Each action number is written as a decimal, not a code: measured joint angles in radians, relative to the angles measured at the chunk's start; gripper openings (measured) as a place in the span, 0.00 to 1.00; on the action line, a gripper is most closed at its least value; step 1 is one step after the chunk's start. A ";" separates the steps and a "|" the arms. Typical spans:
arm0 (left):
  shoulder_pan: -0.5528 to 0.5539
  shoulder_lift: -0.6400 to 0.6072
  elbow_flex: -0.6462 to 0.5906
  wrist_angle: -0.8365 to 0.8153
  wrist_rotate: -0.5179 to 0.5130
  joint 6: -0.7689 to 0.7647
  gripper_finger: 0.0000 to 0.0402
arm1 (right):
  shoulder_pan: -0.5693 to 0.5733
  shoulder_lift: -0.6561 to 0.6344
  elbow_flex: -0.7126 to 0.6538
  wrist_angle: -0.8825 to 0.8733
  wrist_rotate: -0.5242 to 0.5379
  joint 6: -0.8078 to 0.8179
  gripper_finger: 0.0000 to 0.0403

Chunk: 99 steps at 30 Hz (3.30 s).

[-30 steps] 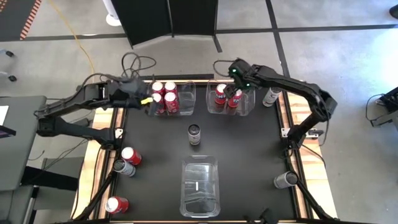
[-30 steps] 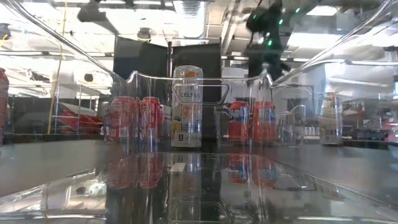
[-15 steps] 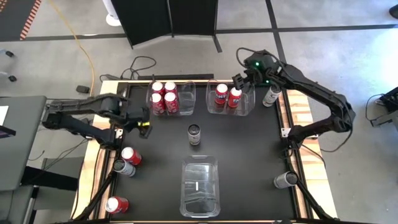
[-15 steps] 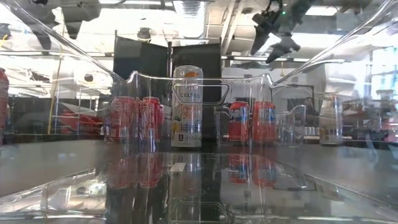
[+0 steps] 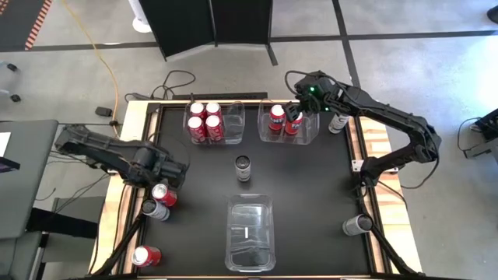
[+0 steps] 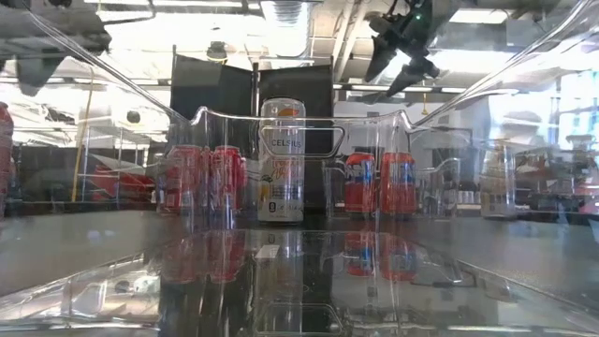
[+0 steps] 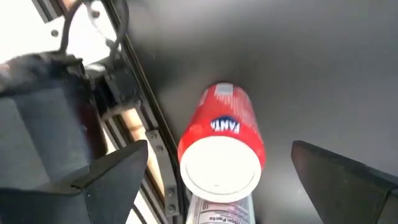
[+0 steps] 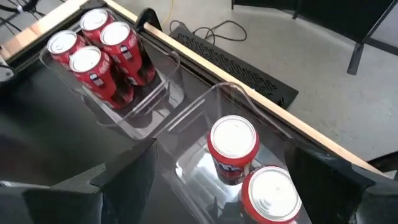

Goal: Sort soda cans
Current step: Put the orange soda can into the right transparent bin

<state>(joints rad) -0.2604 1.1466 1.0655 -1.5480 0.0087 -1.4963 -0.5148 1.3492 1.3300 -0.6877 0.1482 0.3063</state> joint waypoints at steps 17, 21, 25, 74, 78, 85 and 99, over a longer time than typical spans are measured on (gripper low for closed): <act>-0.085 -0.004 -0.227 0.289 0.070 -0.123 0.97 | 0.005 0.000 0.000 0.021 -0.020 0.000 0.91; -0.085 -0.004 -0.231 0.347 0.034 -0.099 0.88 | 0.005 0.000 0.000 0.020 -0.020 0.000 0.91; -0.083 -0.004 -0.231 0.398 -0.005 -0.095 0.71 | 0.005 0.000 0.000 0.020 -0.020 0.004 0.91; 0.578 0.840 1.063 0.257 -0.026 1.162 0.67 | 0.102 -0.192 -0.071 -0.498 0.035 0.131 0.83; 0.569 0.930 1.157 0.252 -0.015 1.186 0.67 | 0.103 -0.279 -0.153 -0.494 0.026 0.198 0.83; 0.535 1.056 1.204 0.259 -0.007 1.209 0.67 | 0.150 -0.402 -0.274 -0.368 -0.007 0.219 0.83; 0.482 1.179 1.206 0.331 0.024 1.257 0.74 | 0.234 -0.379 -0.286 -0.201 -0.008 0.218 0.83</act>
<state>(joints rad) 0.2214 2.3252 2.2715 -1.2167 0.0332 -0.2390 -0.2804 0.9702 1.0439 -0.8890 0.1407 0.5243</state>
